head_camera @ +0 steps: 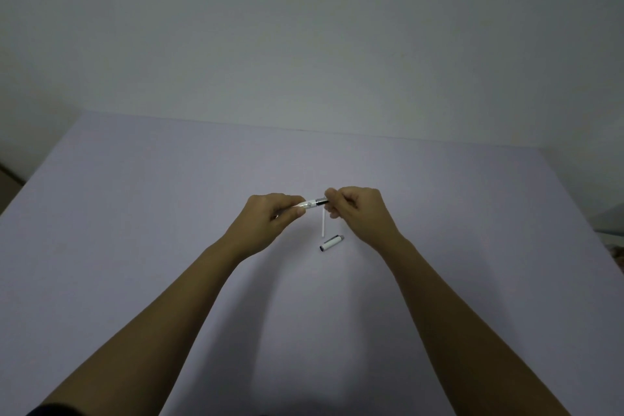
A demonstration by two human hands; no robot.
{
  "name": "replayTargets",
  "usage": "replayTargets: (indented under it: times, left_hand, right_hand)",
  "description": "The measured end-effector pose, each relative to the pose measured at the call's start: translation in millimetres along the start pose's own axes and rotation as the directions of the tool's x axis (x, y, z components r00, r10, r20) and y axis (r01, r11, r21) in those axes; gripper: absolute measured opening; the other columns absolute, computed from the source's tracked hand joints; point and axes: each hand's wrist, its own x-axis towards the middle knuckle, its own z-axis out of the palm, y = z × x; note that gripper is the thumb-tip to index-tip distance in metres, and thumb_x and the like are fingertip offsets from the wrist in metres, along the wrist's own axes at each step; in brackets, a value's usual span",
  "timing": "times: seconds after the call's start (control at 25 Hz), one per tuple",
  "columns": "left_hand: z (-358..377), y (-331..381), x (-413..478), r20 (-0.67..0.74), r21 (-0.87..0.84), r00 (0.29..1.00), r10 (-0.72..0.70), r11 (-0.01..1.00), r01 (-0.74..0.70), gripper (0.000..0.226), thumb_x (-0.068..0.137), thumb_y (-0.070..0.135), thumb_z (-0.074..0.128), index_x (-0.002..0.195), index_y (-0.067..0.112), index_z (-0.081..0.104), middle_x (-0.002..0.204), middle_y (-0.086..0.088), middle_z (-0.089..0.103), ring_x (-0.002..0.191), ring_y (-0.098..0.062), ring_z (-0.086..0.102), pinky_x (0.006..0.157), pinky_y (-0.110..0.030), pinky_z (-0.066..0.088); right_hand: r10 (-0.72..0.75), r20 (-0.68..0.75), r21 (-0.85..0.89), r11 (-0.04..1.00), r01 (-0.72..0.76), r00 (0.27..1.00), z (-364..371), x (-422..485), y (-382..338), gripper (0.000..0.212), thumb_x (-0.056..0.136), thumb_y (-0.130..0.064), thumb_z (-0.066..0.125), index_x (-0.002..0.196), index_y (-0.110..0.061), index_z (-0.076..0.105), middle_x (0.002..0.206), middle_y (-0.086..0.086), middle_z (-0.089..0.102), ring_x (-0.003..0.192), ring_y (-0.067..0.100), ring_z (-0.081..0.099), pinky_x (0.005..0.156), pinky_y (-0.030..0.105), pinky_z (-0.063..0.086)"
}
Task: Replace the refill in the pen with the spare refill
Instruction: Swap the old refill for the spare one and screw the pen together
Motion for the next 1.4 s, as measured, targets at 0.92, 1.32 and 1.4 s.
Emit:
replayTargets:
  times: [0.92,1.32,1.4]
  left_hand:
    - [-1.4,-1.2,-3.9,0.003,0.021,1.0,0.014,1.0,-0.014,0.018,0.093,0.026,0.053,0.098,0.018,0.068,0.068,-0.005,0.06,0.069,-0.019,0.05,0.06,-0.027,0.038]
    - [-3.9,2.5,-3.1,-0.008,0.037,0.999,0.031,0.999,-0.031,0.018,0.093,0.025,0.053,0.099,0.019,0.068,0.065,0.006,0.055,0.063,-0.014,0.049,0.06,-0.022,0.037]
    - [-4.7,3.2,-2.4,-0.011,0.037,0.999,0.037,0.999,-0.037,0.018,0.093,0.025,0.053,0.097,0.018,0.068,0.064,0.006,0.055,0.062,-0.013,0.048,0.059,-0.021,0.036]
  right_hand:
    - [-0.155,0.086,-0.2,0.965,0.17,0.984,-3.9,-0.9,0.6,0.021,0.077,-0.03,0.073,0.091,-0.017,0.068,0.077,-0.007,0.065,0.07,0.002,0.061,0.068,0.015,0.049]
    - [-0.221,0.077,-0.177,0.957,0.232,0.972,-6.2,-1.7,1.4,0.02,0.084,-0.025,0.065,0.1,-0.015,0.067,0.085,-0.004,0.068,0.076,0.002,0.064,0.073,0.012,0.05]
    - [-0.305,0.086,-0.203,0.927,0.316,0.949,-6.9,-3.7,1.7,0.02,0.082,-0.018,0.068,0.101,-0.013,0.065,0.09,-0.003,0.068,0.083,0.005,0.064,0.079,0.012,0.051]
